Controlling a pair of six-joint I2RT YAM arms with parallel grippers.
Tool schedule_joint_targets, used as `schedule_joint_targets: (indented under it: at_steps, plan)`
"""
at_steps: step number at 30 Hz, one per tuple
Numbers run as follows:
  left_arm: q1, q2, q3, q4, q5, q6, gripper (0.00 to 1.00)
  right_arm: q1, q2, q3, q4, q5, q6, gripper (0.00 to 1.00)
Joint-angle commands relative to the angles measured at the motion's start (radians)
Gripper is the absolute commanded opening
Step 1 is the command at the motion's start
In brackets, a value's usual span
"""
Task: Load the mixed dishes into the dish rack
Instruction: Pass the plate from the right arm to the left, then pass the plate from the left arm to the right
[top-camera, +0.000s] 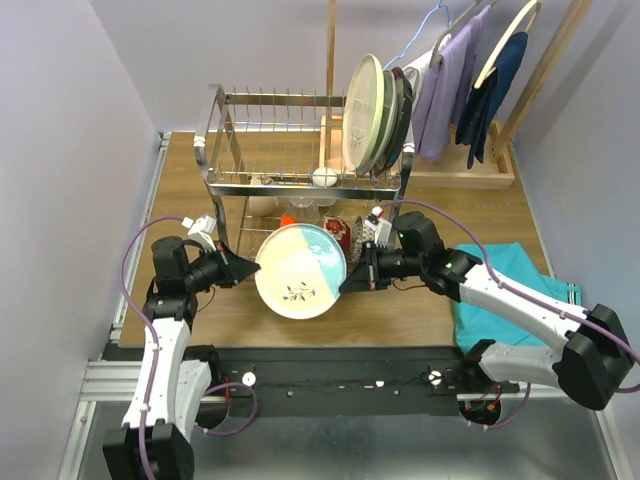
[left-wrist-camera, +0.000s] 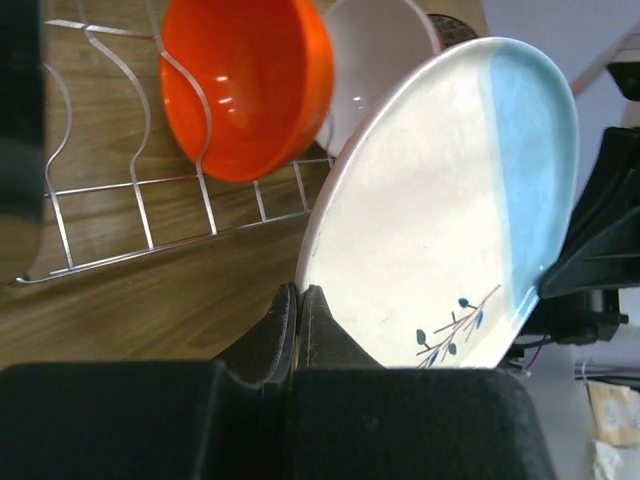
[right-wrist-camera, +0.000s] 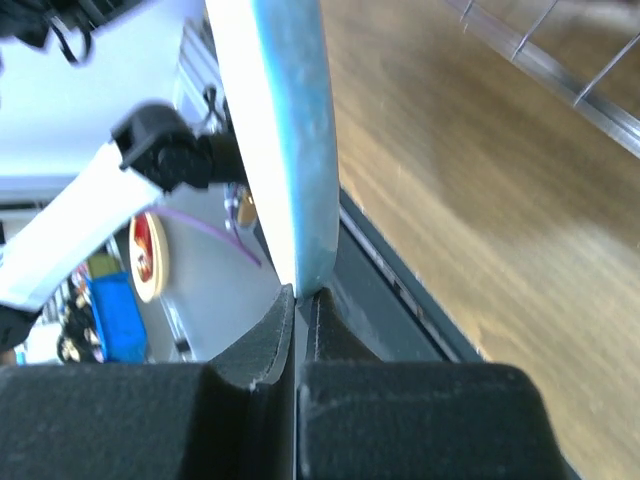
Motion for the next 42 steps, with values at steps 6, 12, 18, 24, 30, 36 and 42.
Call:
schedule_joint_targets:
  at_steps: [6, 12, 18, 24, 30, 36, 42]
  plan:
    - [-0.246, 0.057, -0.037, 0.030, 0.297, -0.177, 0.00, -0.009, 0.080, 0.049, 0.532, 0.069, 0.193, 0.02]
    - [-0.258, 0.019, -0.029, 0.024, 0.310, -0.158, 0.00, -0.009, 0.103, 0.026, 0.570, 0.095, 0.233, 0.33]
    - [-0.258, -0.020, -0.018, 0.003, 0.311, -0.137, 0.00, -0.011, 0.157, -0.001, 0.610, 0.106, 0.263, 0.44]
    - [-0.258, -0.029, 0.003, -0.046, 0.290, -0.109, 0.00, -0.009, 0.142, 0.037, 0.509, 0.089, 0.177, 0.00]
    - [-0.257, -0.038, 0.161, -0.259, 0.267, 0.084, 0.58, -0.009, -0.016, 0.081, 0.094, 0.063, -0.124, 0.00]
    - [-0.257, -0.090, 0.345, -0.597, 0.242, 0.510, 0.77, -0.009, -0.164, 0.176, -0.207, 0.121, -0.456, 0.01]
    - [-0.257, -0.155, 0.459, -0.732, 0.153, 0.621, 0.98, -0.009, -0.187, 0.322, -0.269, 0.060, -0.688, 0.00]
